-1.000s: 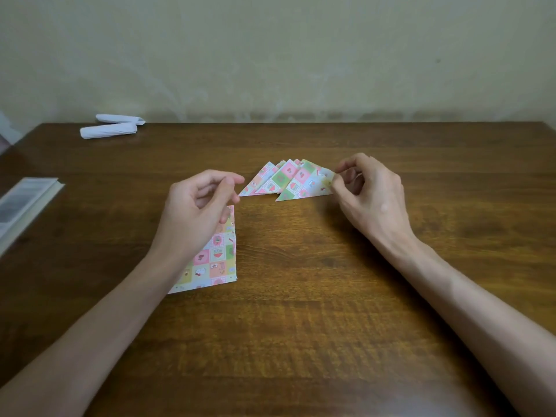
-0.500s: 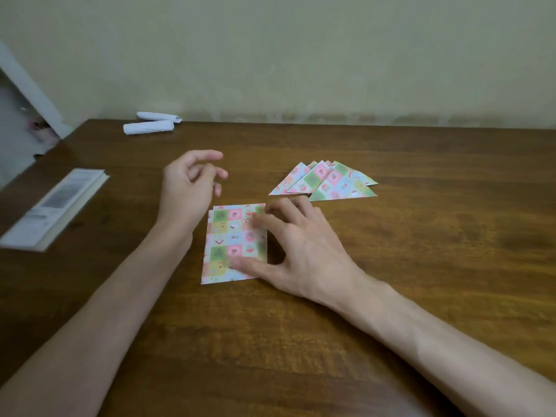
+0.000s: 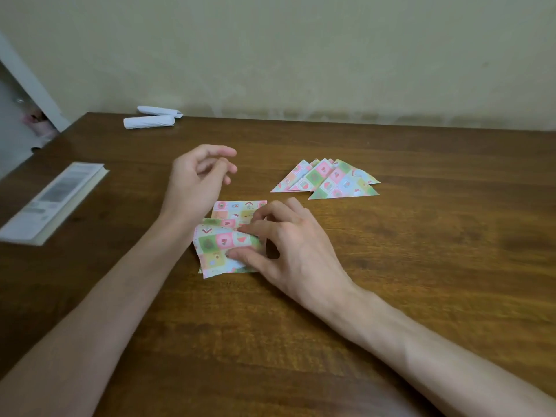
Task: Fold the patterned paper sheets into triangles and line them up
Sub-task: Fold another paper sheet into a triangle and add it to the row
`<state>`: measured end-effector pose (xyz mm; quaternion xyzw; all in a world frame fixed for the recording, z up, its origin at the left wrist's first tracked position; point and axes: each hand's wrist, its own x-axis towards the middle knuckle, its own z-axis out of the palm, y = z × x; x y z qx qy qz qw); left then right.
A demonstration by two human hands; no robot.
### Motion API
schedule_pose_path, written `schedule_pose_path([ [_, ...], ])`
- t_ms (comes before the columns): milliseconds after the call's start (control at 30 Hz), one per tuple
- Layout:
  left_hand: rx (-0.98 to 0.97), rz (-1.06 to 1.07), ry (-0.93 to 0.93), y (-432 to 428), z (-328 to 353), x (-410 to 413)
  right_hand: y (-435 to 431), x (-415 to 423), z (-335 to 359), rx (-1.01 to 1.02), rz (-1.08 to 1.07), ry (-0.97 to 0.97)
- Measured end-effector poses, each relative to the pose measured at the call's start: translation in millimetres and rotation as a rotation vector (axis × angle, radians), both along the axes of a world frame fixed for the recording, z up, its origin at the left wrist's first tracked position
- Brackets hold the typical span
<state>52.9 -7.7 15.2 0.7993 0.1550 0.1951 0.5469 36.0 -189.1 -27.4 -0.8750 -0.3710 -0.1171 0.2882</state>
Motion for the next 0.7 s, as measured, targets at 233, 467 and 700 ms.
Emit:
schedule_pose_path([
  [233, 0.049, -0.183, 0.088, -10.9, 11.1, -6.2, -32.9, 17.3, 26.4, 0.403, 0.03, 0.56],
  [467, 0.18, -0.572, 0.166, -35.1, 10.4, -20.3, -85.1, 26.0, 32.7, 0.534, 0.058, 0.644],
  [700, -0.084, -0.568, -0.077, -52.5, 4.1, -24.8, -124.0, 18.7, 22.6, 0.428, -0.054, 0.465],
])
